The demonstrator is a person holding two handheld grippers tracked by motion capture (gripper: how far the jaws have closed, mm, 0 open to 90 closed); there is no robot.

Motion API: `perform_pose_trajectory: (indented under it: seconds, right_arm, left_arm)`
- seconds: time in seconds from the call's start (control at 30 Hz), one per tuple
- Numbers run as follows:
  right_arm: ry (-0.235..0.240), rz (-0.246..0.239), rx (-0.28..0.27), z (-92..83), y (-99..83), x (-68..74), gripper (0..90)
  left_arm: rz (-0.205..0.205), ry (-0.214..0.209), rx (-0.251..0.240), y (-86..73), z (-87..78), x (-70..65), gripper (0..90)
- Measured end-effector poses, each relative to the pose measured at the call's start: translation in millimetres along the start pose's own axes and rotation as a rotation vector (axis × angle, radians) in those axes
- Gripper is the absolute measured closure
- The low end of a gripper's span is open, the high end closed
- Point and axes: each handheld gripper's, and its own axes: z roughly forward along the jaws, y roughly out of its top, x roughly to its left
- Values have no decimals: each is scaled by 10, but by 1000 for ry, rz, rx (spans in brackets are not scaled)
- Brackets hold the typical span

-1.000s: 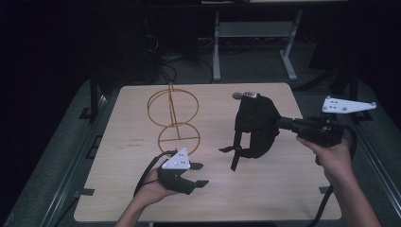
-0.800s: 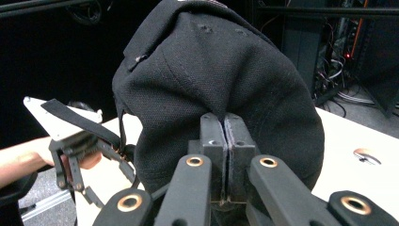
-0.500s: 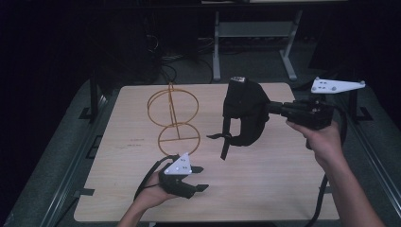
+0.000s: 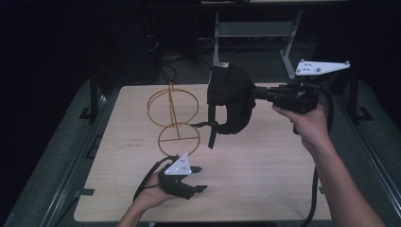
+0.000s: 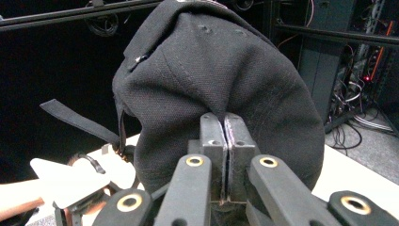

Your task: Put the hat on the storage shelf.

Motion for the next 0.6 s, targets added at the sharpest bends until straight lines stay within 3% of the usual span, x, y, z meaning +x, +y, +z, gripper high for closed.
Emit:
perform_pose_trajectory:
  seconds: [0.3, 0.6]
  right_arm:
    - [23, -17, 5, 215, 184, 22, 885]
    - [41, -42, 12, 410, 371, 76, 886]
  left_arm:
    - [-37, 32, 9, -27, 7, 29, 322]
    - [-26, 48, 44, -68, 33, 64, 287]
